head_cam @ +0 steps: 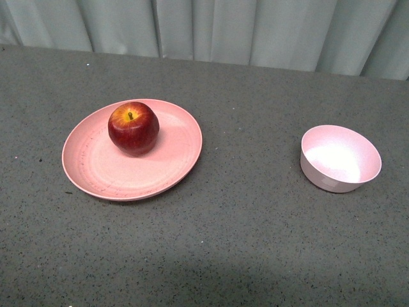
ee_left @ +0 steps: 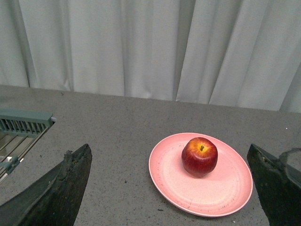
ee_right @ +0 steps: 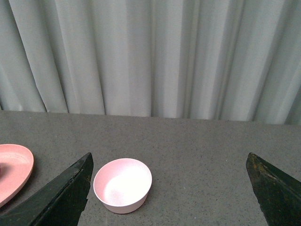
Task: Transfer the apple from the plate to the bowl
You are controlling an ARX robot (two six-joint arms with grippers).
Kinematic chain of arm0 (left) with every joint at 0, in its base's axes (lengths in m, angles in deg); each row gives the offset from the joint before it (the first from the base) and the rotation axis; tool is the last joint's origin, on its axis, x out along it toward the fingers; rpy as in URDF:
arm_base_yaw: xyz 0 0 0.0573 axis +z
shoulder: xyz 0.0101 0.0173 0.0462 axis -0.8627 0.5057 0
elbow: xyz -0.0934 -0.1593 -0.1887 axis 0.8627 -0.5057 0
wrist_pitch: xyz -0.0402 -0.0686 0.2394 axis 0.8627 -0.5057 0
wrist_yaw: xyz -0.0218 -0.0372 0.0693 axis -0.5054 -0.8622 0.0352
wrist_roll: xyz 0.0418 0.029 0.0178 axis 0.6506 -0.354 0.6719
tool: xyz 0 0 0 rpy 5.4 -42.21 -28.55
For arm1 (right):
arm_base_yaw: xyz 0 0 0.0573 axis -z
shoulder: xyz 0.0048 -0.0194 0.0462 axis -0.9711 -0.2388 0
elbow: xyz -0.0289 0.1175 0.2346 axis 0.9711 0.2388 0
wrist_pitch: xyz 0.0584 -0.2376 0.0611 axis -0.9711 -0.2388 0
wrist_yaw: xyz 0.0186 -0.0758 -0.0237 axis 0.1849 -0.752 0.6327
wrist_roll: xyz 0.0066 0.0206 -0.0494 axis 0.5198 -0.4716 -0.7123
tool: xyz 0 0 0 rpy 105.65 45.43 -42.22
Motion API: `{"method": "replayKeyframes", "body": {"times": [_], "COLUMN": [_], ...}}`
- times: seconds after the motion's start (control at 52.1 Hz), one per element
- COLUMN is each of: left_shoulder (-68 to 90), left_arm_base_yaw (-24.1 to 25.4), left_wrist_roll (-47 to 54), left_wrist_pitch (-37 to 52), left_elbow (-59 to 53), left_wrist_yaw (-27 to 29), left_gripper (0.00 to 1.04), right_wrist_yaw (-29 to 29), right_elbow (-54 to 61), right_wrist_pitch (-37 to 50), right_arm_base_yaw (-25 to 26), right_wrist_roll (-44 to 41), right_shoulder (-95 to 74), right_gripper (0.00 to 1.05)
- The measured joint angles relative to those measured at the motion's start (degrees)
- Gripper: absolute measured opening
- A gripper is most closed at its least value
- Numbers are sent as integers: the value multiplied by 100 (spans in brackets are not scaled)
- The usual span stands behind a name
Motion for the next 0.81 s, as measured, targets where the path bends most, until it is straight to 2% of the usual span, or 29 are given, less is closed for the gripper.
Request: {"method": "replayKeyframes", "body": {"times": [0.211,0.307,0.403,0.576,0.672,0.807], "left_shoulder": [0,0,0,0,0,0], "left_arm_base_yaw": [0,0,0,0,0,0], "left_wrist_roll": [0,0,0,2,0,0], "left_wrist_pitch": [0,0,0,0,0,0], "left_elbow": [2,2,0,2,2,0], "left_wrist_yaw": [0,0,0,0,0,0], "left_gripper": [98,98,98,98,98,98], "right_wrist_yaw": [2,-376,-175,138,205,258], "right_elbow": [0,-400,-634,-1512,-2120,-2874], "right_wrist_pitch": [0,-850,-376,1209,1471,1364], "right_arm_base_yaw": [0,-72,-28,-269,-461,-734], "right_wrist_roll": [0,-415,-708,-1099,-1311,-1512], "right_shoulder": [0,-730,-2081,-5093,-6612,-8094], "right_gripper": [95,95,95,95,95,95]}}
